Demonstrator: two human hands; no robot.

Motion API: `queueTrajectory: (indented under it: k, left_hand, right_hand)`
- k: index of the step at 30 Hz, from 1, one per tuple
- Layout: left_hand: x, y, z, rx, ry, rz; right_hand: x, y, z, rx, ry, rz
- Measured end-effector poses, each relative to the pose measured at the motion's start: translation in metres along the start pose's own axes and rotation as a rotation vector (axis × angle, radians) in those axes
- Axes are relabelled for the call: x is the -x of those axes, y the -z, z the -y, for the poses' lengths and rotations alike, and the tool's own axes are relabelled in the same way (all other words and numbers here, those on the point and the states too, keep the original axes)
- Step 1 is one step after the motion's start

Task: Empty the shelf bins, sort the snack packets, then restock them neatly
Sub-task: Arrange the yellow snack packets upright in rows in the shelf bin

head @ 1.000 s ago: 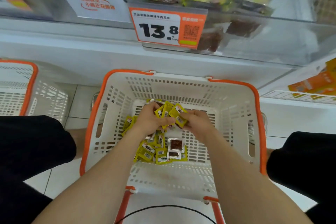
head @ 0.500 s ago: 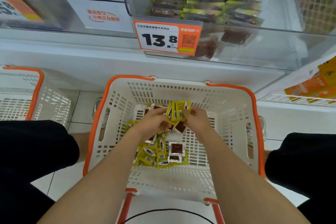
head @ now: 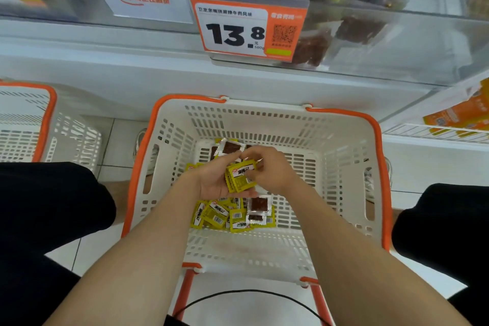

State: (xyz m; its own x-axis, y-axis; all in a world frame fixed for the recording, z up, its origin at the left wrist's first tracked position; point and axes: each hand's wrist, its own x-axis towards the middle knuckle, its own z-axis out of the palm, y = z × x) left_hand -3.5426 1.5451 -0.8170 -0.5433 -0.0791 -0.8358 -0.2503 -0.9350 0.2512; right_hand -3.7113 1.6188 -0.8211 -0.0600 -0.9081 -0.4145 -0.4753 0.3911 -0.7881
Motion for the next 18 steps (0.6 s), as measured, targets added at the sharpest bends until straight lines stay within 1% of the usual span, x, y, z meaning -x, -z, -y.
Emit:
queueTrajectory:
  k: [3,5,6,7,8,10,11,13,15,18]
  left_hand:
    - [-0.002,0.001,0.005,-0.073,0.05,-0.032]
    - [-0.005,-0.001,0.007,-0.154,0.07,-0.088]
    - [-0.008,-0.003,0.008,-0.184,0.075,-0.125]
    - [-0.01,-0.004,0.011,-0.218,0.067,-0.163]
    - [-0.013,-0.005,0.013,-0.236,0.047,-0.187]
    - [-0.019,-0.003,0.017,-0.204,-0.015,-0.185]
    - [-0.022,-0.001,0.018,-0.172,-0.046,-0.17]
    - [-0.025,0.003,0.02,-0.12,-0.09,-0.147]
    - [-0.025,0.005,0.02,-0.074,-0.119,-0.144]
    - [-0.024,0.006,0.02,-0.023,-0.145,-0.138]
  right_hand:
    - [0.002,0.0,-0.014,-0.098,-0.124,-0.002]
    - [0.005,0.0,-0.029,-0.222,-0.249,-0.083]
    - [0.009,-0.002,-0.041,-0.238,-0.316,-0.109]
    - [0.014,-0.004,-0.053,-0.182,-0.365,-0.11]
    - [0.019,-0.009,-0.064,-0.036,-0.372,-0.07]
    - [0.031,-0.022,-0.078,0.313,-0.317,0.112]
    - [0.035,-0.031,-0.08,0.429,-0.252,0.18]
    - [0.042,-0.052,-0.077,0.571,-0.143,0.221]
    - [0.044,-0.066,-0.075,0.69,-0.101,0.207]
    - [0.043,-0.067,-0.083,0.723,-0.071,0.179]
